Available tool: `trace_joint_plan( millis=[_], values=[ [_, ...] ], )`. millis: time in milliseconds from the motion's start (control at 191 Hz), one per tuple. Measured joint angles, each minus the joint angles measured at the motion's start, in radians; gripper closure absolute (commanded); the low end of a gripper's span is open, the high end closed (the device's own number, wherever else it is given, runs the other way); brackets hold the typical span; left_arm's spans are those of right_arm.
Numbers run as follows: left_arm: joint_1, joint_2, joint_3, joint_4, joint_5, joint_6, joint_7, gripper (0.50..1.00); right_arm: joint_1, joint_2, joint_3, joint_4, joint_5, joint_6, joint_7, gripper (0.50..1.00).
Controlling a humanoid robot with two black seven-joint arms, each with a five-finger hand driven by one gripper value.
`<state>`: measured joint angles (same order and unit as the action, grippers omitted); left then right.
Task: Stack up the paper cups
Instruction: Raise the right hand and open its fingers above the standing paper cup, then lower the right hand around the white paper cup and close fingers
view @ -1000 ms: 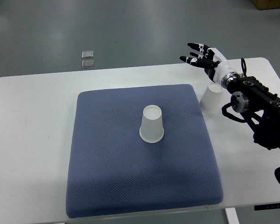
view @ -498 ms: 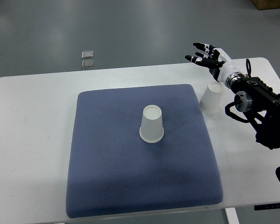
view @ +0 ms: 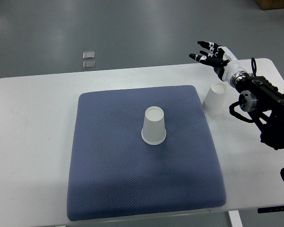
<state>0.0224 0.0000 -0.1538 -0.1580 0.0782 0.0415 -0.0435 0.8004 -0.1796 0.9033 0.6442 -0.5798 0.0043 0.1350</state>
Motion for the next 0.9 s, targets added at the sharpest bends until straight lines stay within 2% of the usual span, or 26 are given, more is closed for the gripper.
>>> trace_joint_plan(
  millis=[576,749,901],
  values=[
    [0.000,0.000,-0.001,0.000,0.000,0.000,0.000,0.500,0.022,-0.017,-0.018,0.004,-0.043,0.007,0.001,0.585],
    [0.000,0.000,-0.001,0.000,0.000,0.000,0.000,0.500,0.030,-0.046,-0.018,0.007,-0.142,0.030,0.002,0.585],
    [0.000,0.000,-0.001,0.000,0.000,0.000,0.000,0.500,0.034,-0.061,-0.033,0.008,-0.318,0.057,0.034,0.585]
  ],
)
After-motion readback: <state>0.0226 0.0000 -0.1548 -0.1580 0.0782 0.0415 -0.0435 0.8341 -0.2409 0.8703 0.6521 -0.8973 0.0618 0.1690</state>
